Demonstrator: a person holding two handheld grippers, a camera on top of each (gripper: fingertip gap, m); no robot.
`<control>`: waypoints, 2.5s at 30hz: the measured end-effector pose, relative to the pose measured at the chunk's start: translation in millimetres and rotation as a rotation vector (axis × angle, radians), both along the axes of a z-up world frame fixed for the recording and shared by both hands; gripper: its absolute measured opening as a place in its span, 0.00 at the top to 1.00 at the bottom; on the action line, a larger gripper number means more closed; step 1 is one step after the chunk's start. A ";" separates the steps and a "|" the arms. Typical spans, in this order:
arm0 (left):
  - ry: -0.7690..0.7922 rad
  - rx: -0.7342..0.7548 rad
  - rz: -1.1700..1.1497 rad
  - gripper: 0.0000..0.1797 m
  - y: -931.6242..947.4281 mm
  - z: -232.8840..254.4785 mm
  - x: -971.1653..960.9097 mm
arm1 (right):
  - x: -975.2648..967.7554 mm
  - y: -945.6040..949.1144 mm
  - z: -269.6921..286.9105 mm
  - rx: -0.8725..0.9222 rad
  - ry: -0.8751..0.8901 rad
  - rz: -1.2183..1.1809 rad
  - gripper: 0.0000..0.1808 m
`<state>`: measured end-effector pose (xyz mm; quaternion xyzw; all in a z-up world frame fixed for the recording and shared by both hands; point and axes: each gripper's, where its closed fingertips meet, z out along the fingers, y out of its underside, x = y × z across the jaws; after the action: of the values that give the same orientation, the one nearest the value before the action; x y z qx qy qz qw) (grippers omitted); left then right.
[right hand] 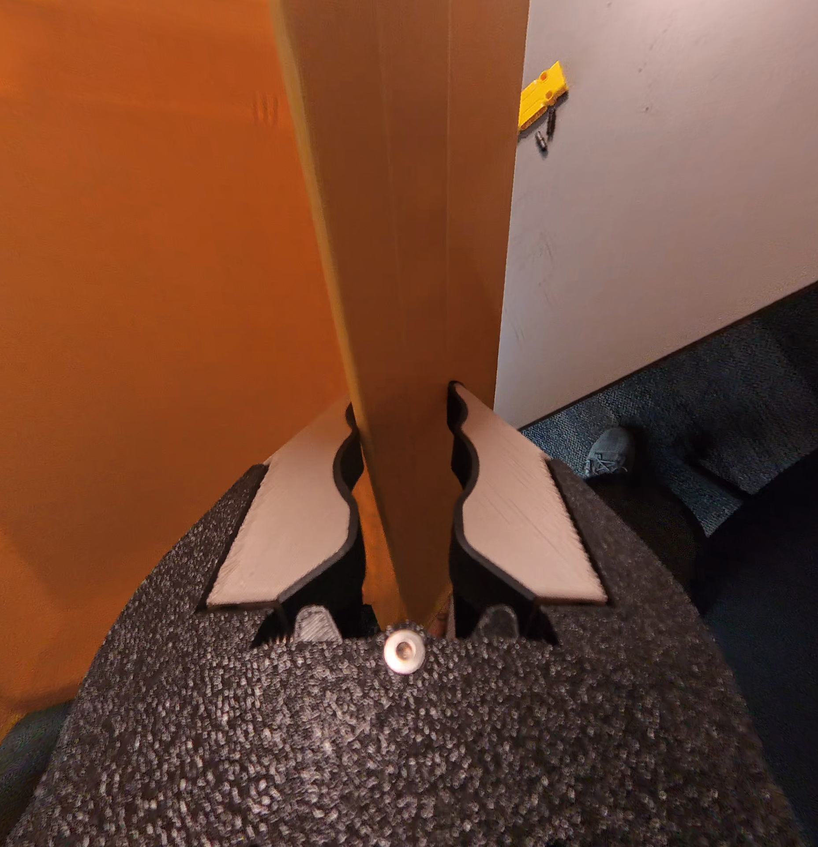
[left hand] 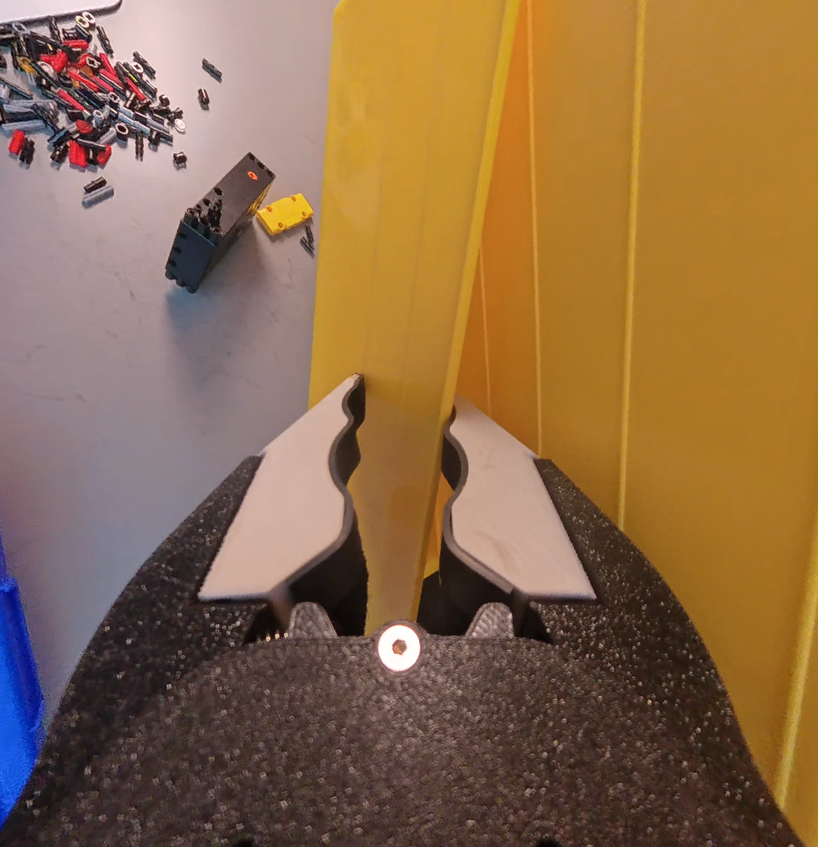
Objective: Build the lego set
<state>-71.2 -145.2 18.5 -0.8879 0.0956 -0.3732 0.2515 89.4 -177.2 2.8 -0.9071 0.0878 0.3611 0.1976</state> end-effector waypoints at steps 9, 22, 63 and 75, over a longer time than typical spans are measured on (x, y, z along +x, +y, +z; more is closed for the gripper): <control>0.027 -0.033 0.075 0.84 100.2 -3.8 48.6 | 54.3 121.3 3.2 -0.026 -0.058 0.173 0.82; 0.145 -0.286 0.362 0.84 228.5 -99.6 158.3 | 151.0 317.7 -101.1 -0.168 0.023 0.553 0.82; 0.120 -0.346 0.480 0.85 313.6 -160.5 215.7 | 204.7 427.6 -142.6 -0.055 -0.071 0.649 0.80; 0.214 0.127 0.543 0.79 306.0 -53.1 182.9 | 259.1 412.8 -63.5 0.284 -0.034 0.518 0.78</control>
<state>111.7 160.8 -34.7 -0.8977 -0.0964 -0.1901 0.3855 348.4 235.6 -60.7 -0.8686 -0.2012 0.3927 0.2253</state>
